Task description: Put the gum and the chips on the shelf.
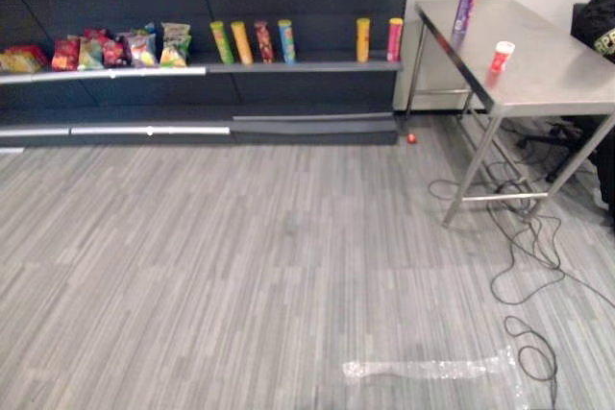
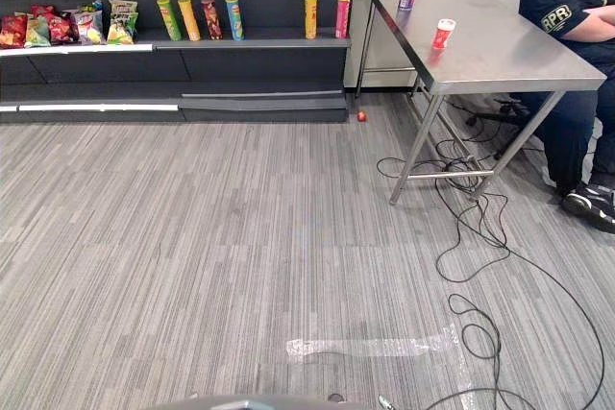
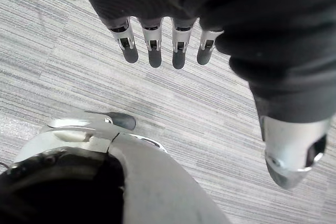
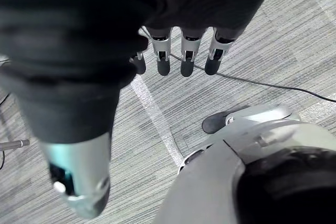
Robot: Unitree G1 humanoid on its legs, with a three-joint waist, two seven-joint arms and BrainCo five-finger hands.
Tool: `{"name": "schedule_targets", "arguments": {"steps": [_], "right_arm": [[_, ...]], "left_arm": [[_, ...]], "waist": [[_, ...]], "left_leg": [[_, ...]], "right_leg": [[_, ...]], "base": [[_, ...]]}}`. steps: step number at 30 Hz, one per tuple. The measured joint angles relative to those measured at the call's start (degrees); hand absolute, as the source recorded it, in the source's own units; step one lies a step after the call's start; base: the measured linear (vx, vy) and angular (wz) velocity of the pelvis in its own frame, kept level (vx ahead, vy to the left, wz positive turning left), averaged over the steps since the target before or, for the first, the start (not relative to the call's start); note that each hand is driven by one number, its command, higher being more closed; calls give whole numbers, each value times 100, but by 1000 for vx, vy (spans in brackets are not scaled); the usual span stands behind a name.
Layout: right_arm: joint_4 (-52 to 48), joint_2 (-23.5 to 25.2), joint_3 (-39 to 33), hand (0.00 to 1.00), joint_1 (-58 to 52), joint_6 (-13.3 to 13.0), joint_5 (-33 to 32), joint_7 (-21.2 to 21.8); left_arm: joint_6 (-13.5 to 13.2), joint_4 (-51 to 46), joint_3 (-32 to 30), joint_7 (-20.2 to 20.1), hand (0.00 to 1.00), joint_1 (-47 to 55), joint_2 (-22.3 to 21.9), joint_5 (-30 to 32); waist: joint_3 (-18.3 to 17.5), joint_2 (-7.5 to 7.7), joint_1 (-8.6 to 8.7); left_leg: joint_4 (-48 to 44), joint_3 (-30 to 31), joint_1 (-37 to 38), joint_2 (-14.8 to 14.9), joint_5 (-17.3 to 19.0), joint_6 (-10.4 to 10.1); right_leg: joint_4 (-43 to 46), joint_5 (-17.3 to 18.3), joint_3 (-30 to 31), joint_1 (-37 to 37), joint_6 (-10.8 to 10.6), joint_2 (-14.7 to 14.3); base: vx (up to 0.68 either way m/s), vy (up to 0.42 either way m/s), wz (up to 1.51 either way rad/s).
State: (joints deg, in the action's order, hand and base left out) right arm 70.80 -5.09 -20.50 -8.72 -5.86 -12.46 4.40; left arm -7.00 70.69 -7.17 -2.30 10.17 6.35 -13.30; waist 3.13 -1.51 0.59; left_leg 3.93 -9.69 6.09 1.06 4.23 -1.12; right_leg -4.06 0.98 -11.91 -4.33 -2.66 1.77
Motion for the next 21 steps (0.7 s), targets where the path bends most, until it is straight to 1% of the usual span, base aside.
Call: {"name": "schedule_targets", "arguments": {"steps": [1,3,9,13,15,21], "right_arm": [[0,10,-52,0,27,0,1,0],[-2,42,-146,0,84,-7,1,-2],[-8,56,-146,0,134,-36,0,-2],[-10,56,-145,0,133,-35,0,-2],[-9,54,-143,0,118,-34,2,0],[-13,52,-142,0,113,-46,-3,25]], "left_arm": [[0,1,0,-3,0,-7,-2,0],[0,2,1,-26,0,-32,7,1],[0,-1,6,-26,0,-43,11,6],[1,0,7,-25,0,-42,11,6],[0,-3,7,-25,0,-42,9,5],[0,2,10,-26,0,-42,6,5]], "waist": [[52,49,-5],[95,16,1],[98,20,-11],[99,18,-16],[101,20,-61],[112,24,-65]], "left_leg": [[0,-67,31,5,26,-41],[2,-91,116,6,49,-77],[42,-235,124,6,59,-93],[79,-261,157,39,60,-94],[102,-346,208,69,64,-99],[119,-373,209,66,63,-98]], "right_leg": [[-4,2,-14,-24,-5,-3],[-32,7,-13,-116,-56,-4],[-82,26,-8,-98,-127,-6],[-88,25,13,-96,-125,-43],[-89,20,84,-101,-118,-76],[-108,17,103,-92,-113,-80]], "base": [[12,0,-5],[32,-6,-8],[-9,-16,-7],[-50,-41,-5],[-67,-53,-15],[-17,-18,-4]]}}
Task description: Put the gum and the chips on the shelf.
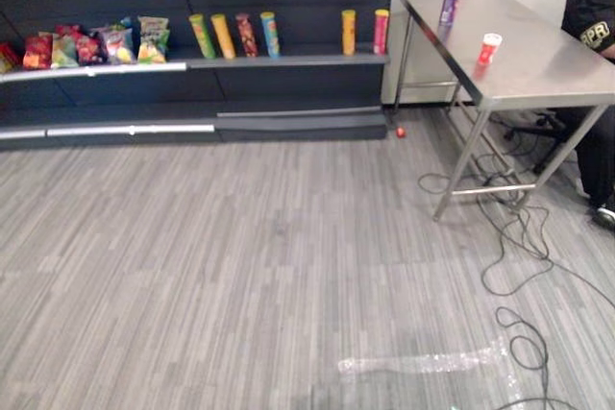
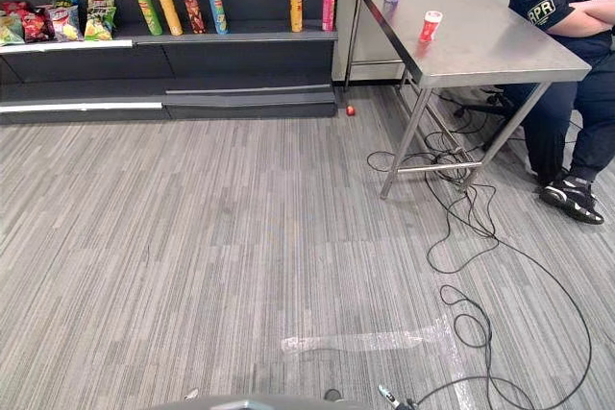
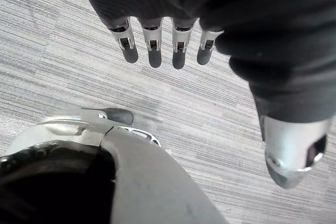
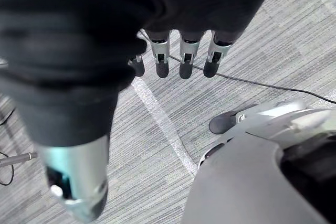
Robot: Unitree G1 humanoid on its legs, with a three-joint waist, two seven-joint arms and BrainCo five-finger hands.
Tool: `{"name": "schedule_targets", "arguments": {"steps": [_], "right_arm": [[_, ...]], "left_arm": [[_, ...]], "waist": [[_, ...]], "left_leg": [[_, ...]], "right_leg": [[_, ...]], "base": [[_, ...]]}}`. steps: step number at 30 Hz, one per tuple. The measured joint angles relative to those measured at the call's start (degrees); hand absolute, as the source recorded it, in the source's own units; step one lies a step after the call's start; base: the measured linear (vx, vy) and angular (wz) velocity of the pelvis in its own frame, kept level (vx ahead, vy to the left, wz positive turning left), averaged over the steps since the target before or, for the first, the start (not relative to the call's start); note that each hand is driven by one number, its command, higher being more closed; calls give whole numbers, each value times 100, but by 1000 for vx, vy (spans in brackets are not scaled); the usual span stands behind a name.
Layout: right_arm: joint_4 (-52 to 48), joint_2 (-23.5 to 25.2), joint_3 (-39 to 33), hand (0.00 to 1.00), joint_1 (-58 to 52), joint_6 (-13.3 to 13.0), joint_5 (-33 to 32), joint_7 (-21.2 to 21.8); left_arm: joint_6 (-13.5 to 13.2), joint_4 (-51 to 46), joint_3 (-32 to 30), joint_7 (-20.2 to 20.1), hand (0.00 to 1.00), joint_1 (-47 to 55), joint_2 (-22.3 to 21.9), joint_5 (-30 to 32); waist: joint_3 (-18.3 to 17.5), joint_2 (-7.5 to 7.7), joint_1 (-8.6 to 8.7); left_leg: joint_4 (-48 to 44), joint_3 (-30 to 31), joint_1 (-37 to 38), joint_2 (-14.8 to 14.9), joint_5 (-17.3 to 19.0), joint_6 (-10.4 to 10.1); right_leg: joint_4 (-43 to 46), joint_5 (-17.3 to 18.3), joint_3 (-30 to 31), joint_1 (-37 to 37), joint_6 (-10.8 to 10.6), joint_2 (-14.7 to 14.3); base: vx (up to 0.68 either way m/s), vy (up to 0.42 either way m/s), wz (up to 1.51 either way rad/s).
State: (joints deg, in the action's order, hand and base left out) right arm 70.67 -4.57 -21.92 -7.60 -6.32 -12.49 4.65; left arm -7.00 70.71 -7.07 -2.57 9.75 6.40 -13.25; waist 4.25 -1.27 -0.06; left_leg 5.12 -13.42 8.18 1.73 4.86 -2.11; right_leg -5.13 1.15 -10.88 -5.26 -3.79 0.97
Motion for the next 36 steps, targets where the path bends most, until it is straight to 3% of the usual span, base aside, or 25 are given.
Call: {"name": "schedule_targets", "arguments": {"steps": [17,20,23,25,27,30,32,34,36], "right_arm": [[-24,-43,218,0,6,-22,3,57],[-115,-119,499,0,191,-37,0,56],[-163,-83,515,0,322,-49,-117,73],[-176,-45,631,0,325,-79,-196,76],[-176,-16,717,0,302,-163,-323,83],[-167,-137,782,0,239,-180,-446,81],[-155,-154,774,0,243,-180,-523,80],[-150,-160,775,0,264,-179,-569,79],[-154,-176,780,0,287,-180,-569,80]], "left_arm": [[-2,-5,11,2,0,-9,12,-16],[-6,-12,130,51,0,-144,50,-19],[-17,-30,111,90,0,-197,111,-212],[-18,-44,54,96,0,-214,153,-382],[-31,-139,23,86,0,-225,167,-469],[-33,-205,-16,61,0,-254,53,-971],[-35,-241,-13,13,0,-244,34,-1164],[-47,-246,-9,-24,0,-244,25,-1278],[-69,-245,-8,-20,0,-238,7,-1286]], "waist": [[55,69,17],[188,28,55],[404,161,117],[487,272,116],[612,312,98],[742,139,34],[759,109,25],[772,108,-7],[776,80,-4]], "left_leg": [[9,169,-19,-19,-28,9],[-34,174,-232,-11,-111,-62],[-123,216,-306,-11,-141,-102],[-890,192,-643,64,207,-244],[-2837,83,-1482,300,457,-271],[-4636,24,-2251,634,439,-252],[-4509,5,-2445,648,599,-237],[-3656,29,-2597,621,562,-215],[-2339,212,-2605,566,142,-255]], "right_leg": [[18,6,-216,-56,4,24],[889,358,-231,538,98,127],[1264,560,-273,718,191,193],[1397,764,-301,758,260,245],[1418,837,-368,628,337,267],[1411,930,-388,283,329,257],[1384,953,-357,227,301,346],[1306,976,-292,210,262,487],[1293,1046,-237,203,146,634]], "base": [[-28,-21,5],[-61,-20,2],[-56,-46,13],[-68,-76,17],[-55,-97,18],[53,-2,6],[97,94,-1],[164,174,-8],[246,271,-14]]}}
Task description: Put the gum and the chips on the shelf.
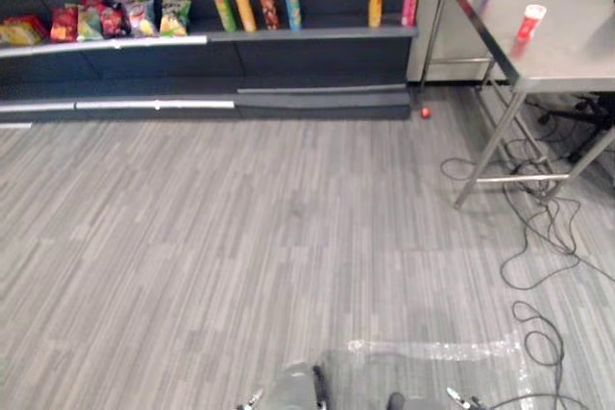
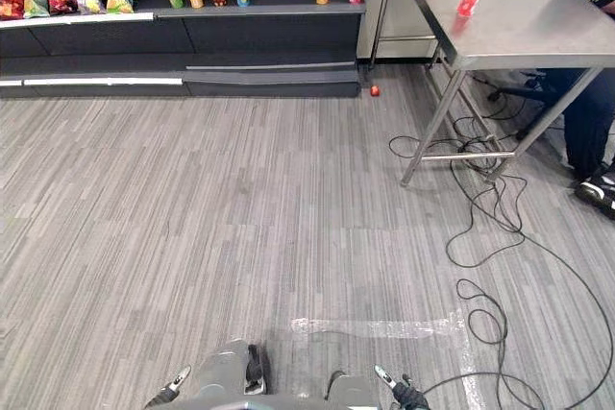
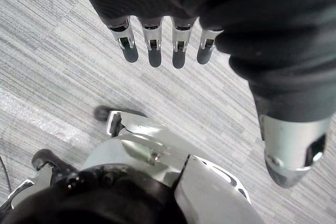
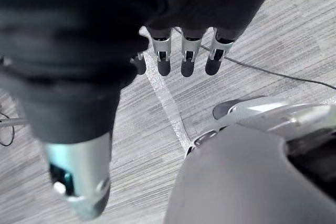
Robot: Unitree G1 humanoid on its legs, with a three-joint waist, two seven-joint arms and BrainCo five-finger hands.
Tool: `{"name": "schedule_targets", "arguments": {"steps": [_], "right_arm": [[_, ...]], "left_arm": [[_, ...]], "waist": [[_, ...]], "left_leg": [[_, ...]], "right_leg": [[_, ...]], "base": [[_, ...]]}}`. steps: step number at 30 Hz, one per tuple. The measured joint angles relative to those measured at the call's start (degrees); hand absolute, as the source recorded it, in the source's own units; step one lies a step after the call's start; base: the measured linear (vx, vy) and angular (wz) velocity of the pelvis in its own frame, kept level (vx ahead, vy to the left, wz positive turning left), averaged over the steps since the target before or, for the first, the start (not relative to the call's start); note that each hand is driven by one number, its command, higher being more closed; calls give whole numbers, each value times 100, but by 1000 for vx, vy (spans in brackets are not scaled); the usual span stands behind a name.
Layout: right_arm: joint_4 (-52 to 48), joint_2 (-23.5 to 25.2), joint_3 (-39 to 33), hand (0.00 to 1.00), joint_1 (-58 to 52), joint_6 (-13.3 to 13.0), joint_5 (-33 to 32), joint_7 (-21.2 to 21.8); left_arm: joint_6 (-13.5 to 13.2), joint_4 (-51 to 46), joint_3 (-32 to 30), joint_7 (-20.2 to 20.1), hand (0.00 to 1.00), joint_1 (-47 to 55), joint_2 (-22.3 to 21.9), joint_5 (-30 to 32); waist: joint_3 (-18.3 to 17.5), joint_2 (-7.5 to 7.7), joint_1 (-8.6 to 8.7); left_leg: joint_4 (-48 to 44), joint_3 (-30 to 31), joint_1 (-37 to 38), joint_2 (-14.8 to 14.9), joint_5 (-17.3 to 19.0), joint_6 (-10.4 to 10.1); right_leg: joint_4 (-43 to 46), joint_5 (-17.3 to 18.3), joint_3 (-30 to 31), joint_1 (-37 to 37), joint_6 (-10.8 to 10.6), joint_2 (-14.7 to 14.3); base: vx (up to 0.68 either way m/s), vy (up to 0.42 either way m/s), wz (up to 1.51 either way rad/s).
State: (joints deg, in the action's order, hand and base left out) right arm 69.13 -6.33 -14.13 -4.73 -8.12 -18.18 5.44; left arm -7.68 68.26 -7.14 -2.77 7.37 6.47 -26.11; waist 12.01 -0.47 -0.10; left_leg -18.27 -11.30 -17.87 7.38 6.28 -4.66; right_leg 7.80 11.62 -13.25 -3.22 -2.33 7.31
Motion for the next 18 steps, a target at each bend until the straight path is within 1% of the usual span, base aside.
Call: {"name": "schedule_targets", "arguments": {"steps": [1,2,3,4,5,6,7,8,9,10,11,12,13,14,15,16,17,18], "right_arm": [[-21,-34,25,0,15,-5,0,-2],[-43,-115,133,0,34,-16,1,-6],[-44,-163,169,0,44,-15,3,-10],[-39,-187,226,0,75,-13,11,-18],[34,-162,215,0,125,-13,19,-14],[59,-128,211,0,177,-12,32,1],[50,-97,198,0,190,-17,35,8],[58,-12,104,0,239,-16,35,8],[62,71,58,0,277,-17,34,10],[60,100,27,0,283,-18,35,17],[50,138,-102,0,284,-18,36,46],[45,169,-176,0,271,-14,35,63],[30,177,-189,0,259,-15,33,68],[-19,180,-192,0,239,-16,37,95],[-99,184,-183,0,216,-47,39,104],[-138,187,-168,0,217,-76,39,101],[-230,193,-135,0,225,-86,31,102],[-311,198,-120,0,228,-82,27,105]], "left_arm": [[-21,0,1,4,0,5,-28,1],[-63,-4,0,6,0,6,-84,1],[-67,-3,-2,9,0,13,-121,0],[-65,5,2,4,0,36,-138,1],[-97,-1,-11,2,0,36,-96,1],[-125,-5,-7,3,0,38,-57,4],[-128,-1,-5,2,0,5,-33,8],[-129,-3,0,1,0,-18,20,13],[-130,8,3,3,0,-44,53,17],[-130,15,3,10,0,-46,56,25],[-130,16,3,12,0,-43,46,44],[-125,19,6,10,0,-41,45,63],[-124,16,15,10,0,-40,46,77],[-131,16,63,11,0,-37,54,197],[-142,-5,117,11,0,-36,66,253],[-156,-12,146,10,0,-37,75,268],[-176,-52,252,11,0,-36,109,274],[-176,-69,305,11,0,-45,125,281]], "waist": [[2,-61,-5],[49,-171,-11],[52,-233,-15],[86,-273,-14],[68,-130,-53],[14,-54,-85],[3,-29,-65],[-78,87,-45],[-115,141,-59],[-132,149,-71],[-184,118,-118],[-268,114,-153],[-317,103,-152],[-389,90,-150],[-402,76,-137],[-403,75,-109],[-385,45,0],[-364,23,49]], "left_leg": [[755,163,-1,57,-323,-105],[1096,291,-46,208,-423,-201],[1122,338,-90,301,-430,-212],[887,233,-96,312,-864,-241],[529,40,-116,155,-766,-71],[274,-82,-213,72,-501,124],[146,-107,-252,4,-367,182],[38,-253,-271,-142,-203,239],[-6,-409,-199,-259,-56,331],[-11,-503,-129,-298,-29,415],[5,-653,2,-352,92,595],[13,-735,118,-383,167,693],[15,-758,172,-403,200,745],[31,-866,315,-426,252,820],[76,-868,523,-468,305,904],[145,-864,652,-499,332,931],[327,-820,928,-553,458,977],[479,-707,1162,-611,601,984]], "right_leg": [[-51,42,83,-33,-69,39],[-153,86,169,-128,-142,37],[-185,122,252,-167,-203,29],[-256,198,442,-307,-327,117],[-389,230,608,-401,-335,355],[-290,175,735,-380,-338,455],[-128,68,801,-349,-371,487],[44,-67,802,-190,-482,657],[61,-263,998,-151,-596,813],[73,-380,1106,-134,-589,871],[245,-630,1294,-11,-608,942],[576,-848,1472,194,-579,1010],[796,-983,1554,312,-553,1032],[1243,-1285,1647,552,-505,1056],[1849,-1680,1660,803,-411,1071],[2198,-1879,1652,920,-393,1083],[3130,-2008,1593,1199,-470,1041],[3859,-1910,1475,1434,-435,979]], "base": [[327,350,-30],[355,383,-36],[409,439,-40],[427,458,-50],[526,464,-57],[448,315,-43],[454,232,-23],[433,244,-22],[425,257,-33],[407,272,-57],[393,282,-68],[374,254,-67],[352,227,-54],[346,195,-40],[389,253,-31],[306,207,0],[282,177,27],[292,133,36]]}}
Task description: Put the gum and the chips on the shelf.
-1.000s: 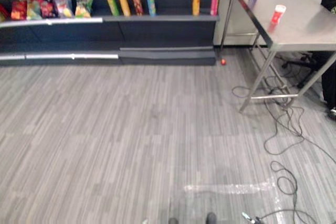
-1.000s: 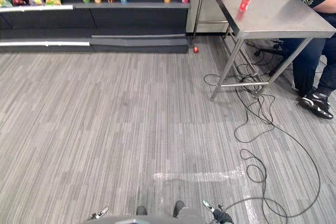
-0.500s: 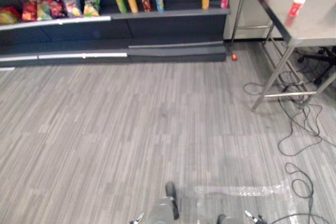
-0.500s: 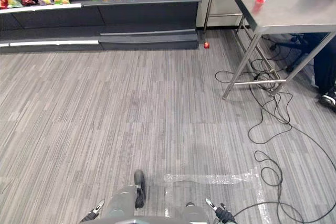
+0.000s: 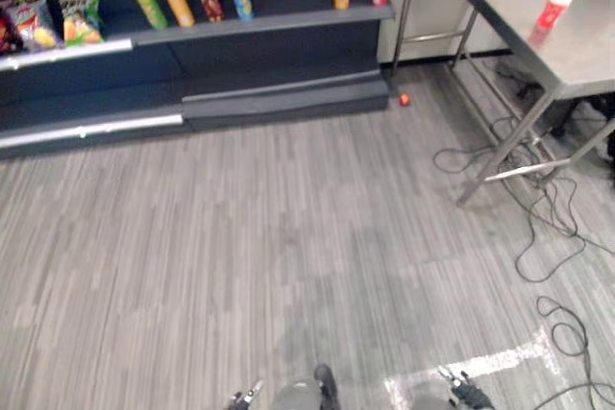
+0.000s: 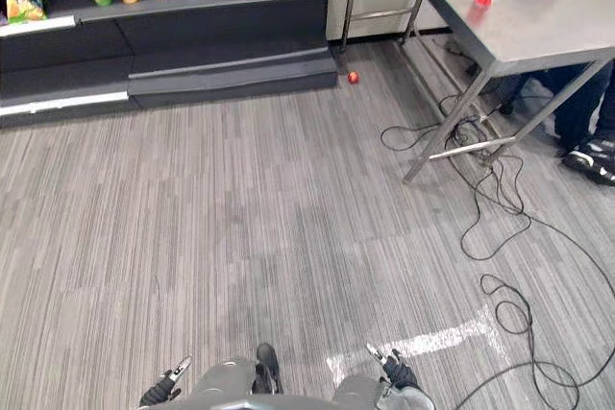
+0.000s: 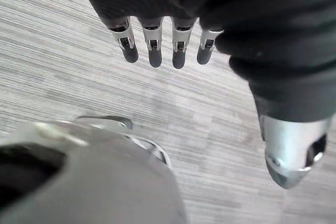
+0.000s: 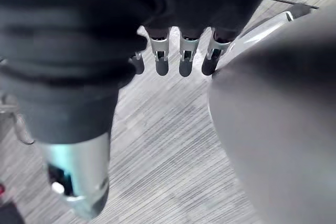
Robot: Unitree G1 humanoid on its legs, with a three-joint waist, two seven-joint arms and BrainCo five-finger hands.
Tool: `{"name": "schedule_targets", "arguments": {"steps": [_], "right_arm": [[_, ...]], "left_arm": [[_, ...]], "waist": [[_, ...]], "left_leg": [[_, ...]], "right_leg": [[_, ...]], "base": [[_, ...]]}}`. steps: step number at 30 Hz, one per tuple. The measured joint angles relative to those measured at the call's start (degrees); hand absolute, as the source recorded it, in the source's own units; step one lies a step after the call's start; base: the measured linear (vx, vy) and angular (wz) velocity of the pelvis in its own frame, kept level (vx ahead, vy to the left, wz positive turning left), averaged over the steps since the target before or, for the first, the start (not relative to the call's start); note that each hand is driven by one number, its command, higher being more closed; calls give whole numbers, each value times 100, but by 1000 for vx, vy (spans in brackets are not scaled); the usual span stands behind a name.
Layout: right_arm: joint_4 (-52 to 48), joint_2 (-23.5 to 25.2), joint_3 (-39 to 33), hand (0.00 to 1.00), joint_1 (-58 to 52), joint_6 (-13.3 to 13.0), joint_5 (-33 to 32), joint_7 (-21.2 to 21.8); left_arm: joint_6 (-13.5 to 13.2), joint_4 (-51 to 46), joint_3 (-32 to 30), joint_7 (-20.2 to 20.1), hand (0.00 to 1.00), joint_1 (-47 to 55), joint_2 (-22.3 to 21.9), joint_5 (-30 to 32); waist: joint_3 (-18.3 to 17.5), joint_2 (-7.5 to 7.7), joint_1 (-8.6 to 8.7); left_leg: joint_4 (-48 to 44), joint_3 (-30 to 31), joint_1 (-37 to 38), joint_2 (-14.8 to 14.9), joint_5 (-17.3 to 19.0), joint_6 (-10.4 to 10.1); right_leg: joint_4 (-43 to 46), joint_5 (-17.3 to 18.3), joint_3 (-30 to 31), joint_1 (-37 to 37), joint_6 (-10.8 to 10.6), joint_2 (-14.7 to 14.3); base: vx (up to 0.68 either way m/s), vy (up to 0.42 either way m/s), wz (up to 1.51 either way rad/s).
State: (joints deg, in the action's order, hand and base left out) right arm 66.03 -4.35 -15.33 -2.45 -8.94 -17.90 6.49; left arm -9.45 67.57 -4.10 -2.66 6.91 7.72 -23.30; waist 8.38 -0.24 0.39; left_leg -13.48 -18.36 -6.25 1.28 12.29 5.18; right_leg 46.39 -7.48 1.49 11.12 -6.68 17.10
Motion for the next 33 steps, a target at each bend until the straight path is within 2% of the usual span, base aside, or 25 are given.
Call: {"name": "schedule_targets", "arguments": {"steps": [1,2,3,4,5,6,8,9,10,12,13,14,15,18,19,21,22,23,24,25,27,29,30,32,33], "right_arm": [[-10,27,5,0,18,-7,-20,-5],[-21,28,20,0,17,-5,-25,-2],[-98,-2,92,0,18,-12,-27,-6],[-190,-39,232,0,18,-67,-61,11],[-206,-40,250,0,17,-79,-67,14],[-224,-32,286,0,32,-147,-111,36],[-225,-29,341,0,106,-169,-123,44],[-224,-28,340,0,129,-172,-130,52],[-225,-21,338,0,141,-172,-148,51],[-222,-13,322,0,120,-170,-238,43],[-224,-28,242,0,134,-163,-240,40],[-240,-74,205,0,155,-168,-243,38],[-231,-167,204,0,182,-164,-235,37],[-212,-200,208,0,224,-153,-244,35],[-206,-206,216,0,217,-151,-243,36],[-185,-209,240,0,175,-143,-243,37],[-192,-221,300,0,116,-142,-244,34],[-185,-244,376,0,98,-141,-244,37],[-181,-273,454,0,90,-139,-248,37],[-125,-257,459,0,86,-135,-343,35],[-57,-239,454,0,69,-132,-358,33],[-37,-227,454,0,65,-125,-359,29],[-38,-199,450,0,44,-126,-393,17],[-86,-128,457,0,-4,-113,-488,11],[-134,-99,479,0,-51,-113,-494,13]], "left_arm": [[0,-19,38,5,0,0,30,0],[2,-23,49,4,0,14,28,1],[8,-2,79,3,0,43,-2,2],[12,33,82,2,0,84,-23,76],[12,35,76,1,0,87,-23,107],[14,68,11,-6,0,94,-40,180],[31,82,-107,-18,0,119,-78,205],[56,78,-179,-30,0,107,-101,211],[75,79,-301,-35,0,99,-133,214],[86,90,-437,-48,0,80,-132,222],[85,119,-579,-45,0,33,-194,223],[84,167,-661,-51,0,-39,-237,223],[61,190,-770,-80,0,-86,-336,222],[76,198,-887,-111,0,-82,-429,222],[74,188,-896,-118,0,-83,-437,221],[67,176,-945,-156,0,-104,-441,215],[68,74,-963,-154,0,-94,-396,203],[68,63,-952,-152,0,-86,-431,197],[60,54,-953,-155,0,-81,-459,183],[59,22,-973,-149,0,-62,-468,144],[38,-30,-978,-152,0,-46,-467,132],[-4,-68,-977,-154,0,-38,-474,91],[-5,-166,-974,-152,0,-32,-475,90],[-26,-238,-978,-147,0,25,-473,60],[-70,-268,-980,-115,0,51,-474,52]], "waist": [[38,66,-15],[45,74,-48],[65,28,-53],[92,-20,-33],[101,-23,-25],[111,-33,23],[126,-65,108],[159,-80,100],[189,-83,105],[262,-18,117],[322,-71,119],[355,-125,128],[373,-203,103],[371,-248,127],[368,-256,128],[359,-279,135],[358,-292,117],[382,-255,100],[389,-291,94],[392,-326,87],[394,-321,73],[395,-318,14],[398,-312,-40],[384,-241,-80],[365,-198,-75]], "left_leg": [[255,34,392,-109,70,9],[377,35,590,-148,82,5],[581,51,959,-167,127,-25],[759,56,1309,-154,192,-73],[771,62,1363,-148,205,-82],[807,88,1500,-94,279,-152],[836,171,1636,60,379,-287],[869,208,1756,180,440,-401],[941,269,1884,293,503,-528],[1028,422,2095,368,605,-695],[1126,563,2290,495,675,-770],[1125,620,2344,554,671,-778],[1085,685,2344,656,510,-861],[708,971,2331,887,4,-1182],[480,1040,2270,952,-56,-1230],[-894,1453,1769,1150,-423,-1499],[-2085,1671,1252,1252,-1096,-1612],[-2651,1712,1030,1312,-1312,-1656],[-3429,1626,662,1419,-1202,-1724],[-4263,1362,204,1467,-799,-1610],[-4464,963,-235,1378,-326,-1380],[-4238,705,-621,1326,-81,-1272],[-3779,554,-886,1302,19,-1149],[-2439,372,-1070,1170,9,-1083],[-1211,383,-1031,993,-223,-1035]], "right_leg": [[782,358,-246,226,96,-19],[1024,611,-444,317,203,-19],[1262,1140,-932,473,430,-26],[1097,1614,-1436,679,458,-97],[1017,1666,-1518,716,465,-115],[471,1782,-1836,872,494,-194],[-791,1721,-2078,1051,417,-427],[-1773,1549,-2060,1118,301,-603],[-2787,1151,-1955,1129,248,-751],[-3900,622,-1581,1020,44,-827],[-3725,80,-1464,1008,100,-882],[-3476,93,-1438,1048,123,-934],[-2918,413,-1459,1256,537,-958],[-1983,1284,-1629,1345,684,-949],[-1908,1428,-1686,1284,689,-955],[-1892,1771,-1817,909,750,-1041],[-1994,1907,-1863,563,837,-1109],[-2068,1954,-1892,426,875,-1142],[-2177,1993,-1895,219,945,-1212],[-2422,2008,-1842,-186,964,-1298],[-2773,1990,-1775,-649,933,-1307],[-3024,1984,-1686,-939,881,-1295],[-3208,1999,-1618,-1136,834,-1265],[-3333,2076,-1543,-1352,654,-1096],[-3358,2199,-1482,-1454,478,-956]], "base": [[288,113,20],[277,75,6],[295,34,-2],[243,21,-1],[274,-52,7],[255,-114,17],[298,-141,24],[437,-215,24],[367,-182,25],[520,-289,44],[573,-336,55],[473,-293,49],[380,-248,27],[472,-325,22],[556,-321,24],[495,-269,24],[309,-152,14],[397,-152,0],[390,-81,-16],[462,-83,-20],[378,6,-20],[274,70,-26],[307,138,-31],[334,187,-20],[317,244,-18]]}}
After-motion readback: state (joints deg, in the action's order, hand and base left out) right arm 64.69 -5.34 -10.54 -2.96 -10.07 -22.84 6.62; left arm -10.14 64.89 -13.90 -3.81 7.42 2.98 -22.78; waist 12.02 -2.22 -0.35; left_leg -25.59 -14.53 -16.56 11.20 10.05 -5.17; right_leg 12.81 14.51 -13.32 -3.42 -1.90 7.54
